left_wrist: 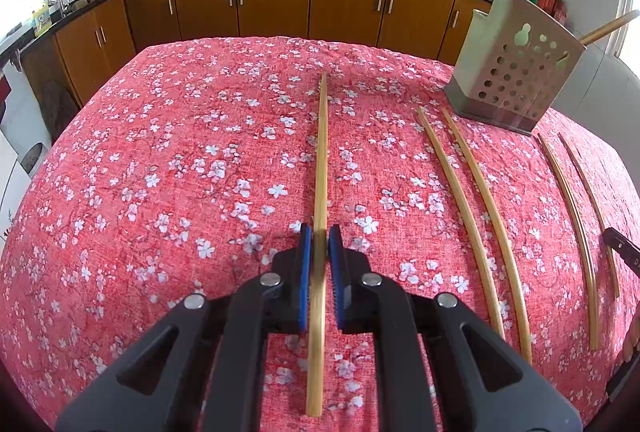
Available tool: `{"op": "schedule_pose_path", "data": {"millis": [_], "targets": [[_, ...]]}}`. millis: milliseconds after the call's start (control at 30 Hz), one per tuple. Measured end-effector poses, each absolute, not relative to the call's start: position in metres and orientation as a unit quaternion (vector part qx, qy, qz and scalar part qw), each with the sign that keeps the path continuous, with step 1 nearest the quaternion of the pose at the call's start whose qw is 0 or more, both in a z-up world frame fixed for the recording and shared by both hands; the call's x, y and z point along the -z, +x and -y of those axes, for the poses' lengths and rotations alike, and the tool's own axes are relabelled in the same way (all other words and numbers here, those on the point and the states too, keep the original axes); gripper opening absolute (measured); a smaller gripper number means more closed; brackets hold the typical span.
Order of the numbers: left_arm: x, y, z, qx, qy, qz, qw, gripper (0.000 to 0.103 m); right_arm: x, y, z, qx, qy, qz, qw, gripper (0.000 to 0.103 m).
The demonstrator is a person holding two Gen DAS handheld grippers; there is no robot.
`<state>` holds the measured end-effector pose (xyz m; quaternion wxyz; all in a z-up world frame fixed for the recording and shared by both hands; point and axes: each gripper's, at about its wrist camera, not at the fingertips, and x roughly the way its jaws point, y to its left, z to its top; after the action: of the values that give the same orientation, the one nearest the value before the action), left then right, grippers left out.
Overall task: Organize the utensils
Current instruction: 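Lift both held chopsticks off the cloth and carry them toward the metal holder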
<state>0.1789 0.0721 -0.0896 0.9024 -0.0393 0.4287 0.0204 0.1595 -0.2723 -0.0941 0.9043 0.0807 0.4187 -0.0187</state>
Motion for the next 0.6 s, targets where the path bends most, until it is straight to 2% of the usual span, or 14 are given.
{"op": "schedule_pose_path", "data": {"millis": [600], "targets": [[0.0881,0.1791,-0.0737,-0.015,-0.043,-0.429,0.902,0.014,0.0934,0.1601,0.2733,0.019,0.081,-0.419,0.904,0.009]]}}
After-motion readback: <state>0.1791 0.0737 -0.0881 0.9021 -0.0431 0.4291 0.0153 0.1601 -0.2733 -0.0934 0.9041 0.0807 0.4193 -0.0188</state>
